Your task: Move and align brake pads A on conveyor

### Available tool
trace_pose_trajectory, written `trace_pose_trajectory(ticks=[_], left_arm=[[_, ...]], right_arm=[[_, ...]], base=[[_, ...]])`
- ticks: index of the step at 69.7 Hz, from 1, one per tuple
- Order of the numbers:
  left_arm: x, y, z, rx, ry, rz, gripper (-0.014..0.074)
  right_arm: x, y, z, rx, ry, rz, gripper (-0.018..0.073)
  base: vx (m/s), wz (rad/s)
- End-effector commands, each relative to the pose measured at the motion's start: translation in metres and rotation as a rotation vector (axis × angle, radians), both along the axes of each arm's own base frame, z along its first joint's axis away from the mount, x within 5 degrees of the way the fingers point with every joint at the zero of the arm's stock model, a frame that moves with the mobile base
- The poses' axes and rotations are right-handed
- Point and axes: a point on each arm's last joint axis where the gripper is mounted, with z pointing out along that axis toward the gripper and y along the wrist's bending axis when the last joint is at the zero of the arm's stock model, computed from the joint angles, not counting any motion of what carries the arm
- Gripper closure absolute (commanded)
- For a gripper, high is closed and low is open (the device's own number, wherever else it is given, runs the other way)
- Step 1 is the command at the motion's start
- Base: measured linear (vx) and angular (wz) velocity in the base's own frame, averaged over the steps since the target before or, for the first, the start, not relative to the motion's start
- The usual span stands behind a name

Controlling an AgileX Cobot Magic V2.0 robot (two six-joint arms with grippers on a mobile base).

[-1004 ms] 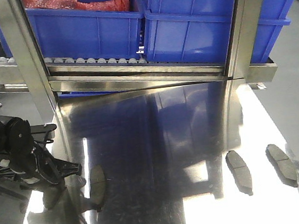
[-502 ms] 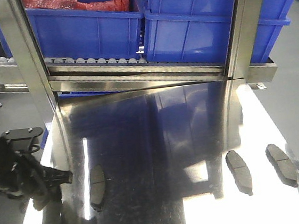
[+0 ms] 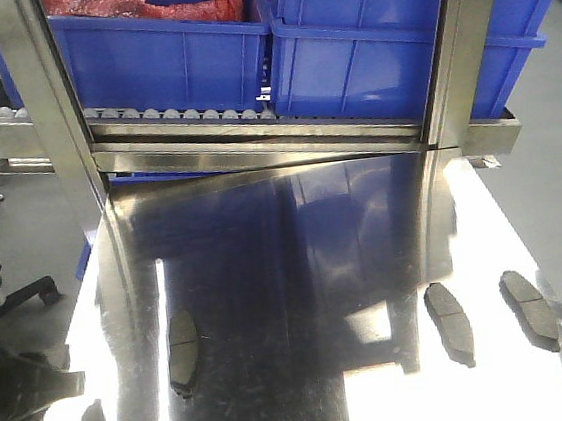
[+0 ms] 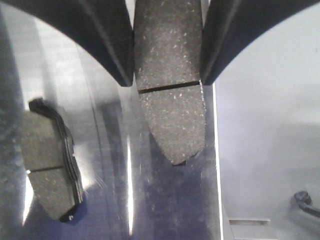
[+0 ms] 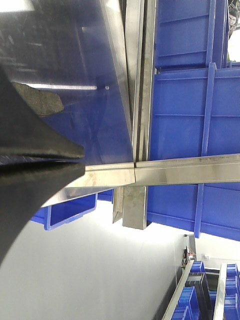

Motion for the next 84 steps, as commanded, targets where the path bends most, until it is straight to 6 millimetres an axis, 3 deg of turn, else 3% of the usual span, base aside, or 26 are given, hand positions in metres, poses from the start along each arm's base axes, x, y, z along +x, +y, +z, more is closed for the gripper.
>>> trace_pose_trajectory(ticks=[1, 24, 40, 84], left_arm=[[-0.009, 0.001, 0.02, -0.042, -0.164, -0.003, 0.0534], [-0.063, 0.013, 0.033, -0.076, -0.374, -0.012, 0.0531], [-0.085, 0.019, 0.045, -0.093, -0.499, -0.015, 0.0531], [-0.091, 0.02, 0.049, -0.097, -0.532, -0.015, 0.0531]], right_arm=[[-0.001, 0.0, 0.006, -0.007, -0.082, -0.002, 0.056], [-0.001, 0.0, 0.006, -0.007, -0.082, -0.002, 0.056], [-0.001, 0.0, 0.006, -0.007, -0.082, -0.002, 0.056], [-0.001, 0.0, 0.006, -0.007, -0.082, -0.002, 0.056]], base=[[0.0, 0.0], [0.0, 0.0], [0.0, 0.0], [0.0, 0.0]])
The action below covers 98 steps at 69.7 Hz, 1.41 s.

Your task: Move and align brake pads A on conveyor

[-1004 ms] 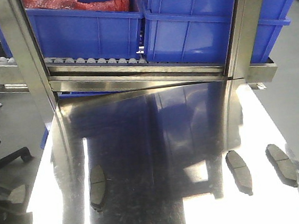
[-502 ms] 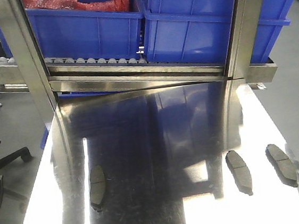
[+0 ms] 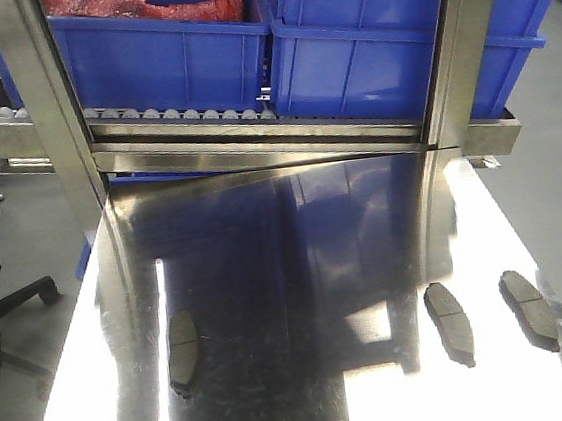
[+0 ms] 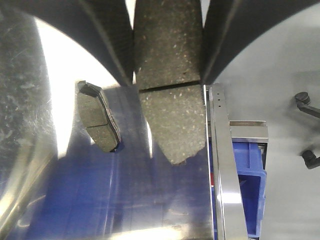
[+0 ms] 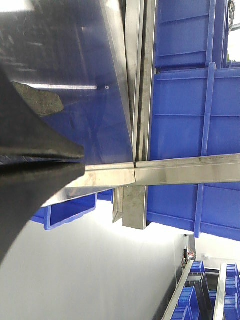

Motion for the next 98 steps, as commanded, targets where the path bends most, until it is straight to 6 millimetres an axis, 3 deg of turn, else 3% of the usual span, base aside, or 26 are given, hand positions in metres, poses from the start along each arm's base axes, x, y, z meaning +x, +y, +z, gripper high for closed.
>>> trace_pose_trajectory(ticks=[1, 68, 72, 84, 93, 98], left_arm=[[0.004, -0.002, 0.017, -0.024, -0.115, -0.009, 0.0531], [0.004, -0.002, 0.017, -0.023, -0.114, -0.009, 0.0531], [0.004, -0.002, 0.017, -0.023, -0.114, -0.009, 0.0531], [0.004, -0.002, 0.017, -0.023, -0.114, -0.009, 0.0531], [0.004, -0.002, 0.017, -0.023, -0.114, -0.009, 0.0531], [0.004, -0.002, 0.017, -0.023, -0.114, -0.009, 0.0531]], right_arm=[[-0.001, 0.0, 0.006, -0.007, -0.082, -0.002, 0.056], [-0.001, 0.0, 0.012, -0.008, -0.13, 0.0, 0.056], [-0.002, 0.0, 0.019, -0.008, -0.124, -0.002, 0.056], [0.0, -0.001, 0.073, -0.075, -0.049, -0.015, 0.056], [0.022, -0.004, 0.112, -0.089, 0.126, -0.028, 0.056], [0.036, -0.004, 0.123, -0.087, 0.221, -0.031, 0.056]], base=[[0.0, 0.0], [0.0, 0.0], [0.0, 0.0], [0.0, 0.0], [0.0, 0.0], [0.0, 0.0]])
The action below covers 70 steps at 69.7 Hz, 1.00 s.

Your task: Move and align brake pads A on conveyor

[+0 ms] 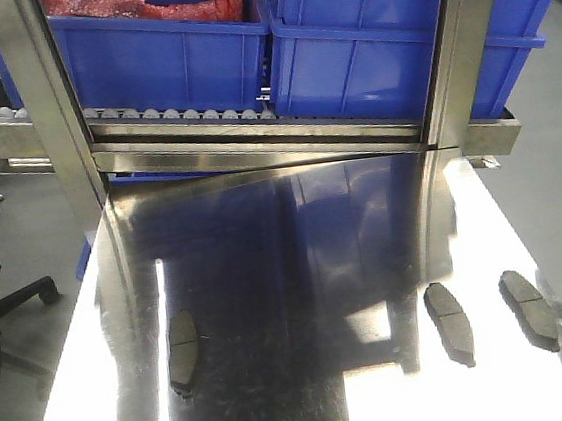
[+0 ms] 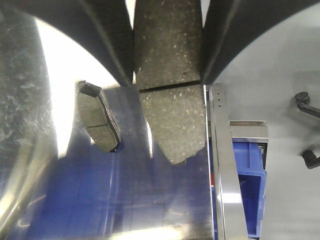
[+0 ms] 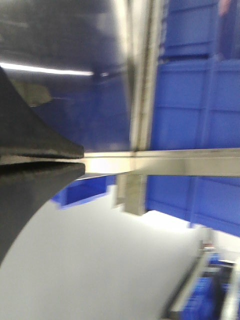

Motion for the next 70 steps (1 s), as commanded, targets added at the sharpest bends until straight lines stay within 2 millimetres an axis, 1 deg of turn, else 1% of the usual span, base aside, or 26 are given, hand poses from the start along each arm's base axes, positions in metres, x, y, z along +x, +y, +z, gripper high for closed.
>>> trace_pose_trajectory(ticks=[1, 5, 10, 15, 19, 22, 25, 28, 29, 30, 36, 43, 47, 52, 59, 70], left_arm=[[0.004, -0.002, 0.017, -0.024, -0.113, -0.009, 0.0531], [0.004, -0.002, 0.017, -0.024, -0.113, -0.009, 0.0531], [0.004, -0.002, 0.017, -0.024, -0.113, -0.009, 0.0531], [0.004, -0.002, 0.017, -0.024, -0.113, -0.009, 0.0531], [0.004, -0.002, 0.017, -0.024, -0.113, -0.009, 0.0531], [0.004, -0.002, 0.017, -0.024, -0.113, -0.009, 0.0531], [0.004, -0.002, 0.017, -0.024, -0.113, -0.009, 0.0531], [0.004, -0.002, 0.017, -0.024, -0.113, -0.009, 0.0531], [0.004, -0.002, 0.017, -0.024, -0.113, -0.009, 0.0531], [0.004, -0.002, 0.017, -0.024, -0.113, -0.009, 0.0531], [0.004, -0.002, 0.017, -0.024, -0.113, -0.009, 0.0531], [0.004, -0.002, 0.017, -0.024, -0.113, -0.009, 0.0531], [0.005, -0.002, 0.016, -0.024, -0.111, -0.009, 0.0531], [0.005, -0.002, 0.016, -0.024, -0.111, -0.009, 0.0531], [0.004, -0.002, 0.016, -0.023, -0.11, -0.009, 0.0531], [0.004, -0.002, 0.016, -0.023, -0.11, -0.009, 0.0531]], right_arm=[[0.019, -0.002, 0.026, -0.022, 0.063, -0.01, 0.056], [0.031, -0.002, 0.031, -0.022, 0.113, -0.012, 0.056], [0.044, -0.002, 0.031, -0.021, 0.151, -0.01, 0.0552], [0.051, -0.002, 0.029, -0.022, 0.158, -0.008, 0.0515], [0.055, -0.002, 0.028, -0.022, 0.166, -0.007, 0.0466], [0.057, -0.002, 0.027, -0.022, 0.167, -0.006, 0.0412], [0.058, -0.002, 0.027, -0.024, 0.161, -0.005, 0.0316], [0.059, -0.002, 0.028, -0.027, 0.155, -0.003, 0.0231], [0.059, -0.002, 0.028, -0.03, 0.152, -0.002, 0.0217], [0.059, -0.002, 0.028, -0.035, 0.15, -0.001, 0.0174], [0.06, -0.002, 0.029, -0.061, 0.136, 0.003, 0.0011], [0.062, -0.002, 0.028, -0.055, 0.142, 0.002, -0.0107], [0.067, -0.003, 0.026, -0.048, 0.177, -0.002, -0.0126], [0.081, -0.003, 0.021, -0.042, 0.257, -0.007, -0.0125], [0.109, -0.004, 0.016, -0.04, 0.39, -0.012, -0.0114], [0.159, -0.006, 0.006, -0.052, 0.567, -0.013, -0.0097]], base=[[0.0, 0.0], [0.0, 0.0], [0.0, 0.0], [0.0, 0.0], [0.0, 0.0], [0.0, 0.0], [0.0, 0.0], [0.0, 0.0], [0.0, 0.0], [0.0, 0.0], [0.0, 0.0], [0.0, 0.0], [0.0, 0.0], [0.0, 0.0], [0.0, 0.0], [0.0, 0.0]])
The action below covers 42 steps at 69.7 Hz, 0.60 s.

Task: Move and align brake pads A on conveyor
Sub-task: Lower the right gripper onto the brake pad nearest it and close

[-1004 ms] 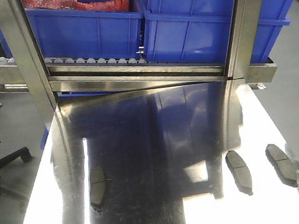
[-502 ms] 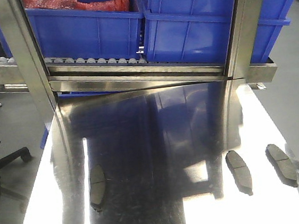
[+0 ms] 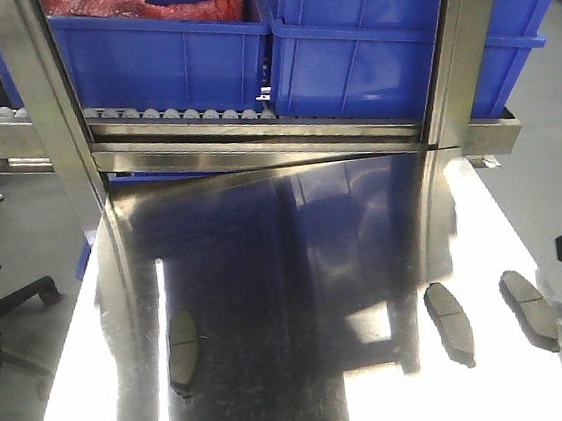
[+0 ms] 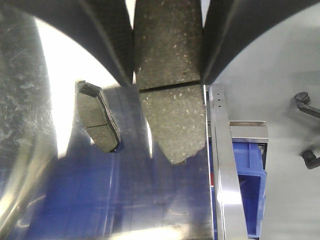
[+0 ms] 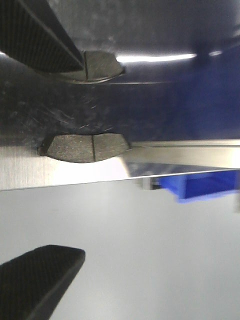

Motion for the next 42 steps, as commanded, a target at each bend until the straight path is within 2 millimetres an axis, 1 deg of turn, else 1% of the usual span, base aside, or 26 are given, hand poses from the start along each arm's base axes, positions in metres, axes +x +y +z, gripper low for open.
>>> trace_pose_trajectory(ticks=[1, 10, 20, 21, 32, 42], left_arm=[[0.004, -0.002, 0.016, -0.023, -0.11, -0.009, 0.0531], [0.004, -0.002, 0.016, -0.023, -0.11, -0.009, 0.0531], [0.004, -0.002, 0.016, -0.023, -0.11, -0.009, 0.0531], [0.004, -0.002, 0.016, -0.023, -0.11, -0.009, 0.0531], [0.004, -0.002, 0.016, -0.023, -0.11, -0.009, 0.0531], [0.004, -0.002, 0.016, -0.023, -0.11, -0.009, 0.0531]], right_arm=[[0.029, -0.002, 0.008, -0.028, -0.005, 0.011, -0.0095], [0.065, -0.003, -0.008, -0.03, 0.087, 0.014, -0.0083], [0.094, -0.004, -0.032, -0.028, 0.175, 0.015, -0.0069], [0.096, -0.004, -0.037, -0.028, 0.19, 0.015, -0.0067], [0.116, -0.004, -0.066, -0.024, 0.281, 0.015, -0.0058], [0.124, -0.004, -0.087, -0.022, 0.342, 0.017, -0.0041]], base=[[0.0, 0.0], [0.0, 0.0], [0.0, 0.0], [0.0, 0.0], [0.0, 0.0], [0.0, 0.0]])
